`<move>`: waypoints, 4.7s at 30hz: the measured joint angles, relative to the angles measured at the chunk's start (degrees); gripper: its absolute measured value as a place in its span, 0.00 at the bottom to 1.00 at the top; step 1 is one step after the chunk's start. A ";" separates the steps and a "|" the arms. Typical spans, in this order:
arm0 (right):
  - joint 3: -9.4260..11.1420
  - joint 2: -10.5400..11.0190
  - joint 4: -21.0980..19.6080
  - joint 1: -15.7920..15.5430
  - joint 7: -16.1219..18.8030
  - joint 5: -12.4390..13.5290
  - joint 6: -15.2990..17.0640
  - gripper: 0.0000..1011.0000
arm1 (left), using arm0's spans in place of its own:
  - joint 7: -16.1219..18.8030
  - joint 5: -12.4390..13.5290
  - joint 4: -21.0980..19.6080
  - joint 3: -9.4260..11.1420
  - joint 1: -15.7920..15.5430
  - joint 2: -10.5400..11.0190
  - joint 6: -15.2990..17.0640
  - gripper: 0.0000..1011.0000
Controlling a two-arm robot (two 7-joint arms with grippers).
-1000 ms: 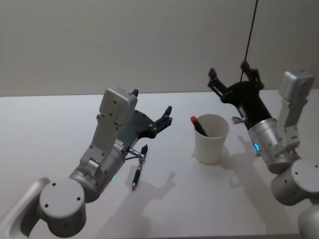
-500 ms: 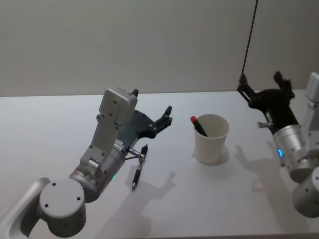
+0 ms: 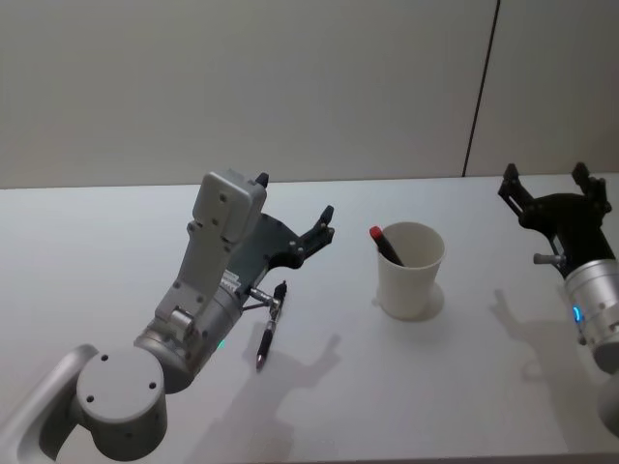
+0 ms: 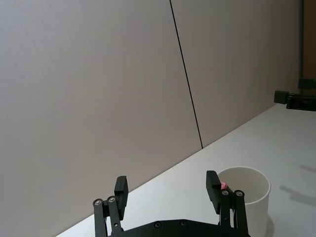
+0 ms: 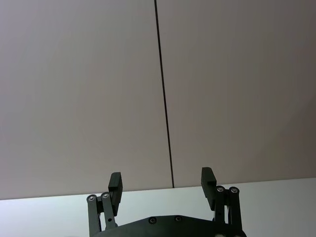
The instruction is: Place the pen into the pen holder.
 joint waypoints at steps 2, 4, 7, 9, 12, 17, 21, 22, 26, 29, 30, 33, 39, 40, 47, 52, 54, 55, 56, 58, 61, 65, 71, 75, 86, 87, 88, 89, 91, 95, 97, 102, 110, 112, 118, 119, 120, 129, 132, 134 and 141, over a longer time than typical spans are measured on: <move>0.14 0.18 -0.42 -0.35 -0.33 0.01 0.42 0.99 | 0.00 0.00 0.00 0.00 0.00 -0.01 0.01 0.99; 0.22 0.26 -0.64 -0.51 -0.50 0.02 0.62 0.99 | -0.03 -0.03 0.00 -0.01 0.01 -0.02 0.17 0.99; 0.33 0.42 -1.02 -0.82 -0.82 0.04 1.00 0.99 | -0.09 -0.24 0.00 -0.05 0.05 -0.03 0.63 0.99; 0.42 0.52 -1.24 -1.00 -1.03 0.06 1.25 0.99 | -0.18 -0.65 0.00 -0.10 0.10 -0.04 1.28 0.99; 0.49 0.62 -1.46 -1.19 -1.23 0.07 1.50 0.99 | -0.23 -1.39 -0.01 -0.19 0.19 -0.05 2.37 0.99; 0.60 0.75 -1.75 -1.43 -1.49 0.09 1.80 0.99 | -0.21 -3.03 -0.03 -0.41 0.44 -0.10 4.95 0.99; 0.65 0.82 -1.91 -1.55 -1.61 0.09 1.97 0.99 | 0.04 -4.62 -0.02 -0.59 0.60 -0.17 7.25 0.99; 0.66 0.83 -1.93 -1.57 -1.63 0.09 1.99 0.99 | 0.09 -4.80 0.00 -0.64 0.63 -0.19 7.54 0.99; 0.68 0.87 -2.06 -1.65 -1.72 0.09 2.11 0.99 | 0.49 -6.52 0.22 -0.85 0.74 -0.31 10.11 0.99; 0.70 0.89 -2.11 -1.69 -1.77 0.09 2.17 0.99 | 0.80 -7.80 0.52 -1.04 0.77 -0.46 12.03 0.99; 0.70 0.89 -2.12 -1.70 -1.78 0.09 2.18 0.99 | 0.96 -8.46 0.70 -1.15 0.76 -0.55 12.96 0.99; 0.72 0.91 -2.17 -1.74 -1.82 0.09 2.22 0.99 | 1.32 -10.05 1.17 -1.36 0.72 -0.78 15.25 0.99; 0.76 0.94 -2.24 -1.78 -1.87 0.08 2.29 0.99 | 1.86 -12.53 2.24 -1.79 0.35 -1.29 18.96 0.99; 0.77 0.94 -2.24 -1.78 -1.88 0.09 2.29 0.99 | 2.03 -13.30 2.60 -1.90 0.22 -1.44 20.11 0.99; 0.77 0.97 -2.28 -1.82 -1.92 0.09 2.35 0.99 | 2.58 -15.70 4.42 -2.34 -0.58 -2.13 24.48 0.99; 0.77 0.98 -2.31 -1.84 -1.94 0.08 2.36 0.99 | 3.02 -17.18 6.30 -2.60 -1.42 -2.80 28.39 0.99; 0.77 0.98 -2.32 -1.85 -1.94 0.08 2.37 0.99 | 3.18 -17.67 7.37 -2.69 -1.79 -3.11 30.10 0.99; 0.77 0.98 -2.32 -1.86 -1.94 0.08 2.36 0.99 | 3.22 -17.78 7.81 -2.70 -1.94 -3.23 30.58 0.99; 0.77 0.98 -2.32 -1.86 -1.95 0.08 2.36 0.99 | 3.26 -17.87 8.14 -2.70 -2.06 -3.32 31.03 0.99; 0.76 0.98 -2.32 -1.86 -1.95 0.08 2.36 0.99 | 3.33 -18.09 9.17 -2.71 -2.38 -3.63 32.33 0.99; 0.76 0.98 -2.32 -1.86 -1.95 0.08 2.36 0.99 | 3.40 -18.28 10.60 -2.69 -2.77 -4.02 33.62 0.99; 0.76 0.98 -2.32 -1.86 -1.95 0.08 2.37 0.99 | 3.49 -18.34 12.39 -2.56 -3.18 -4.52 34.99 0.99; 0.76 0.98 -2.32 -1.86 -1.95 0.08 2.36 0.99 | 3.69 -17.94 13.59 -2.42 -3.59 -4.96 35.68 0.99; 0.76 0.98 -2.32 -1.86 -1.95 0.08 2.36 0.99 | 3.99 -17.29 14.08 -2.29 -3.73 -5.20 35.77 0.99; 0.76 0.98 -2.32 -1.86 -1.94 0.08 2.36 0.99 | 5.84 -14.28 14.34 -2.01 -3.36 -5.34 34.14 0.99; 0.76 0.97 -2.32 -1.86 -1.94 0.08 2.36 0.99 | 5.98 -14.05 14.34 -2.00 -3.33 -5.33 33.98 0.99; 0.76 0.98 -2.32 -1.86 -1.94 0.08 2.36 0.99 | 6.24 -13.61 14.30 -1.98 -3.25 -5.30 33.64 0.99; 0.77 0.98 -2.32 -1.86 -1.94 0.08 2.36 0.99 | 6.42 -13.30 14.24 -1.96 -3.20 -5.28 33.39 0.99; 0.76 0.98 -2.32 -1.86 -1.94 0.08 2.36 0.99 | 6.85 -12.45 13.97 -1.93 -3.04 -5.20 32.65 0.99; 0.76 0.98 -2.32 -1.86 -1.94 0.08 2.36 0.99 | 7.35 -10.92 13.21 -1.87 -2.82 -5.08 30.90 0.99; 0.76 0.98 -2.32 -1.85 -1.94 0.08 2.36 0.99 | 7.50 -10.31 12.88 -1.84 -2.73 -5.03 30.30 0.99; 0.76 0.97 -2.32 -1.85 -1.94 0.08 2.36 0.99 | 7.63 -7.72 11.61 -1.73 -2.65 -4.90 28.49 0.99; 0.76 0.98 -2.32 -1.86 -1.94 0.08 2.36 0.99 | 7.14 -4.90 10.48 -1.62 -2.74 -4.89 27.13 0.99; 0.76 0.97 -2.32 -1.85 -1.94 0.08 2.36 0.99 | 6.96 -4.49 10.33 -1.62 -2.78 -4.91 27.01 0.99; 0.76 0.98 -2.32 -1.86 -1.94 0.08 2.36 0.99 | 5.88 -2.93 9.79 -1.60 -3.08 -5.08 27.44 0.99; 0.76 0.98 -2.32 -1.85 -1.93 0.08 2.36 0.99 | 5.73 -2.80 9.75 -1.61 -3.13 -5.11 27.64 0.99; 0.76 0.98 -2.31 -1.86 -1.94 0.08 2.36 0.99 | 5.63 -2.66 9.71 -1.60 -3.18 -5.13 27.84 0.99; 0.77 0.98 -2.32 -1.85 -1.94 0.08 2.35 0.99 | 3.34 -1.76 9.71 -1.64 -3.97 -5.61 30.79 0.99; 0.77 0.98 -2.32 -1.86 -1.94 0.08 2.36 0.99 | 2.75 -1.84 9.97 -1.72 -4.14 -5.78 31.54 0.99; 0.77 0.98 -2.32 -1.85 -1.94 0.08 2.36 0.99 | 2.38 -2.04 10.20 -1.79 -4.22 -5.91 32.07 0.99; 0.76 0.98 -2.31 -1.86 -1.94 0.08 2.36 0.99 | 1.77 -2.60 10.67 -1.94 -4.32 -6.22 33.32 0.99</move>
